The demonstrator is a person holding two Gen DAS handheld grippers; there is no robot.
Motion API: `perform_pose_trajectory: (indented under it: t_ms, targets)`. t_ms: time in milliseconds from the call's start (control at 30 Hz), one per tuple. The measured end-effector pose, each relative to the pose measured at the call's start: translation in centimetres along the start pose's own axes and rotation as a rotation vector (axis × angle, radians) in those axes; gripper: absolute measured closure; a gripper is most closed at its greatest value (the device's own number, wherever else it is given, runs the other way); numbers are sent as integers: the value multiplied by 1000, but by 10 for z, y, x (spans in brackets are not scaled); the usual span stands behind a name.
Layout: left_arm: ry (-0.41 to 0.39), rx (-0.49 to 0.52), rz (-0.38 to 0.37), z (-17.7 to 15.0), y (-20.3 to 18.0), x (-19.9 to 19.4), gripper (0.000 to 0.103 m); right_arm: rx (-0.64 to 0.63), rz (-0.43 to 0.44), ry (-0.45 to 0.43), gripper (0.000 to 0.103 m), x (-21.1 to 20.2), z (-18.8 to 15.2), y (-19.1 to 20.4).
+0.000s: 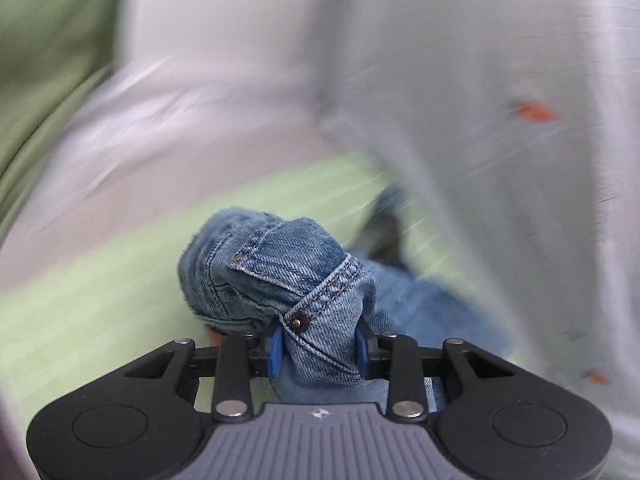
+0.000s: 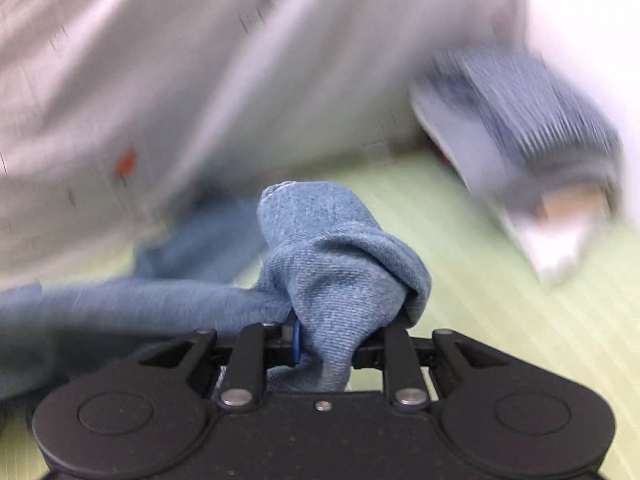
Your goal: Fold clothes
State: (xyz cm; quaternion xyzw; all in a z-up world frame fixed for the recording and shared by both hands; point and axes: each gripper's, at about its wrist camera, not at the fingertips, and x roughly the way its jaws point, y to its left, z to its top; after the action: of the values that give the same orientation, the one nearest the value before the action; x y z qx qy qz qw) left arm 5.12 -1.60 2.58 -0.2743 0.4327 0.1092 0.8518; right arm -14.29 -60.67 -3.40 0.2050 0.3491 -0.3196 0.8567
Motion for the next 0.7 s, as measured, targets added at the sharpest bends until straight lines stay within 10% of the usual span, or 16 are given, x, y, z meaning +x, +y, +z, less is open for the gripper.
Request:
perform_pose_trajectory:
  t_ms: [100, 300, 700]
  targets:
    - [45, 3, 19, -25, 13, -6, 52, -3, -30, 103, 66, -1, -35, -12]
    - [135, 8, 58, -75, 40, -18, 22, -44, 6, 14, 21, -27, -42, -5]
    - [102, 170, -16, -93, -28, -24, 15, -207, -227, -105, 18, 3, -10, 11]
